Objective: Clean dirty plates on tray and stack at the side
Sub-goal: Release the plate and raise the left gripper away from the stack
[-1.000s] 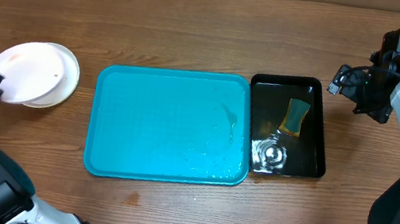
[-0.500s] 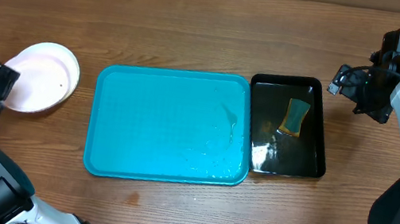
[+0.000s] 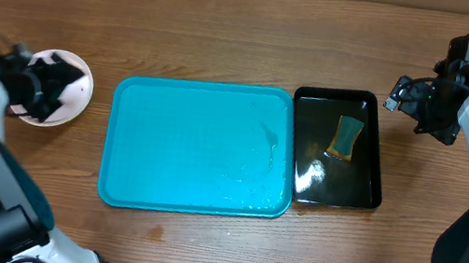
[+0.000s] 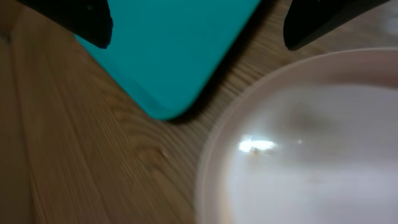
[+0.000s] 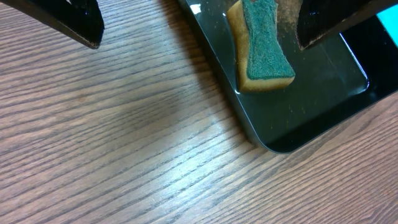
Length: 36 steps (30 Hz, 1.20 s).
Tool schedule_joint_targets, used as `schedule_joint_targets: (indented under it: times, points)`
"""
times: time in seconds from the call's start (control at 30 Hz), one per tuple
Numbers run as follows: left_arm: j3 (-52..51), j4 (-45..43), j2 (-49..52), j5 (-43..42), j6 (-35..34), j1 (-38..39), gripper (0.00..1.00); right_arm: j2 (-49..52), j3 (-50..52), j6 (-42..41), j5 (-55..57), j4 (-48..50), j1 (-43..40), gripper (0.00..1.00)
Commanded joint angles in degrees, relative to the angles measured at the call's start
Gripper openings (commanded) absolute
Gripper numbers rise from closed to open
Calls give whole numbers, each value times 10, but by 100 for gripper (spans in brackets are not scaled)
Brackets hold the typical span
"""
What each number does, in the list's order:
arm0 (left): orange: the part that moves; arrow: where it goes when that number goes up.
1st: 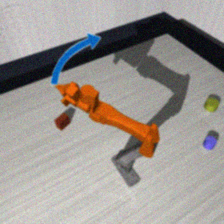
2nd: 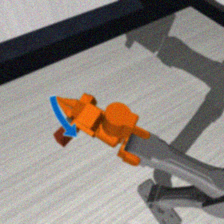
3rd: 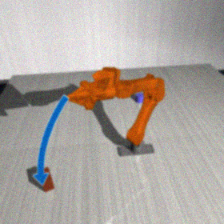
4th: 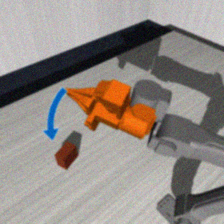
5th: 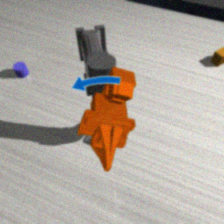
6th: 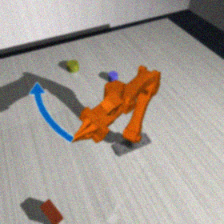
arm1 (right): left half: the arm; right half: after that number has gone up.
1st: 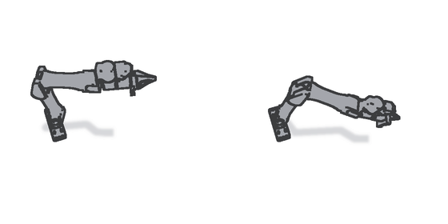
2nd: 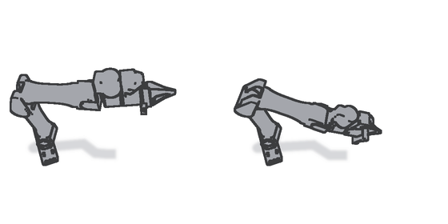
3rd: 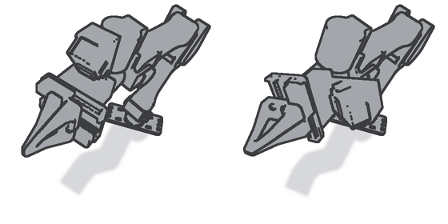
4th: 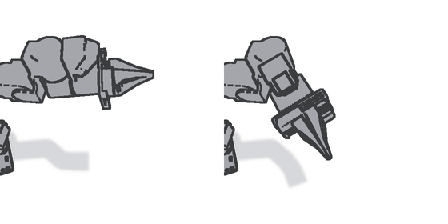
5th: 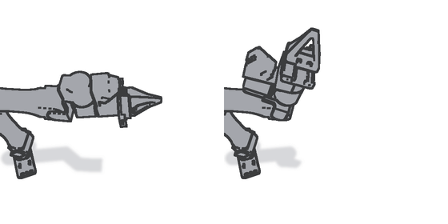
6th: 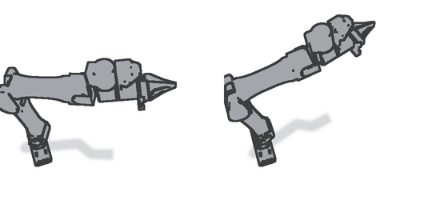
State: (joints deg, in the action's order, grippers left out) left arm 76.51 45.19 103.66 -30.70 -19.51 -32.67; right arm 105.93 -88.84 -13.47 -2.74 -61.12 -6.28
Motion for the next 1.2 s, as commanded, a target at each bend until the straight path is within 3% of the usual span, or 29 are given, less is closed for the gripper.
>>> schedule_joint_targets:
  times: [0.0,0.17,0.23,0.5,0.9,1.17]
  points:
    - [2,-3,5,-10,55,81,89,-9,-16,-2,1,2,0,100]
    - [2,-23,5,70,58,180,94,-9,-16,-2,1,2,0,100]
    - [2,-37,5,104,58,230,100,-9,-16,-2,1,2,0,100]
    - [2,-39,5,118,58,311,100,-9,-16,-2,1,2,0,100]
    - [2,-39,5,118,58,332,100,-32,-15,-2,1,3,1,100]
    - [2,-39,5,118,58,332,100,-213,-15,-2,1,4,3,100]
